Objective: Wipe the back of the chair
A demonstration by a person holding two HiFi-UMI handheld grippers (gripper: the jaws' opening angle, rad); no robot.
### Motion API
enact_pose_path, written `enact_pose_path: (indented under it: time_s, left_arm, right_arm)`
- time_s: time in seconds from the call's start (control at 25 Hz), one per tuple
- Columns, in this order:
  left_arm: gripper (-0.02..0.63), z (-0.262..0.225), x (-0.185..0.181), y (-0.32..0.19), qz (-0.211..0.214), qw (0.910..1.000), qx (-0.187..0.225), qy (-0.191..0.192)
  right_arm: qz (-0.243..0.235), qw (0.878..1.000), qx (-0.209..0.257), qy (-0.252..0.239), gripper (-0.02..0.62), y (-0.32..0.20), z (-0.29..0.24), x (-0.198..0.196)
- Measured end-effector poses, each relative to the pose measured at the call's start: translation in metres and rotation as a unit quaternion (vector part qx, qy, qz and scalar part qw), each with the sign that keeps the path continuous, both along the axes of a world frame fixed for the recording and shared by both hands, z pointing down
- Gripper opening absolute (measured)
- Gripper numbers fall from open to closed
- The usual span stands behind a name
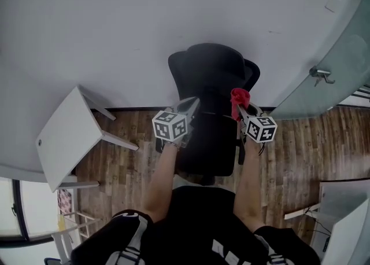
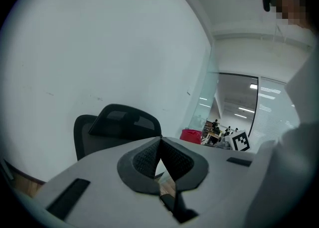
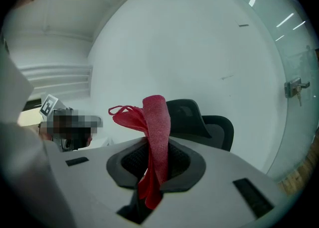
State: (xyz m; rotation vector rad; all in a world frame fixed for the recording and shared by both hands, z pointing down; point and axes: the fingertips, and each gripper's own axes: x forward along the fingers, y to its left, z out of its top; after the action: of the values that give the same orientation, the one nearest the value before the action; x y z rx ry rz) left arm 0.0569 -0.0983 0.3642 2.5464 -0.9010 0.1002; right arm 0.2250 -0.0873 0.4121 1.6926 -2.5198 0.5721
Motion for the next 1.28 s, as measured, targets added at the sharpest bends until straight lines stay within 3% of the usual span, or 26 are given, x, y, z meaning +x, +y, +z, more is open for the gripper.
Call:
enact_pose_path:
  time_s: [0.4, 1.28]
  left_arm:
    - [0.025, -0.016, -0.029, 0.000, -0.041, 0.9990, 0.018, -0.006]
    - [0.025, 0.004, -0.026, 0.012, -0.032, 0.9993, 0.010, -0.019]
  right_arm:
    - [-0.041, 0.999, 0.019, 0.016, 0.067, -0.007, -0.028, -0.035]
    - [-0.064, 0.997, 0.016, 0.038, 0.067, 0.002, -0.020, -0.053]
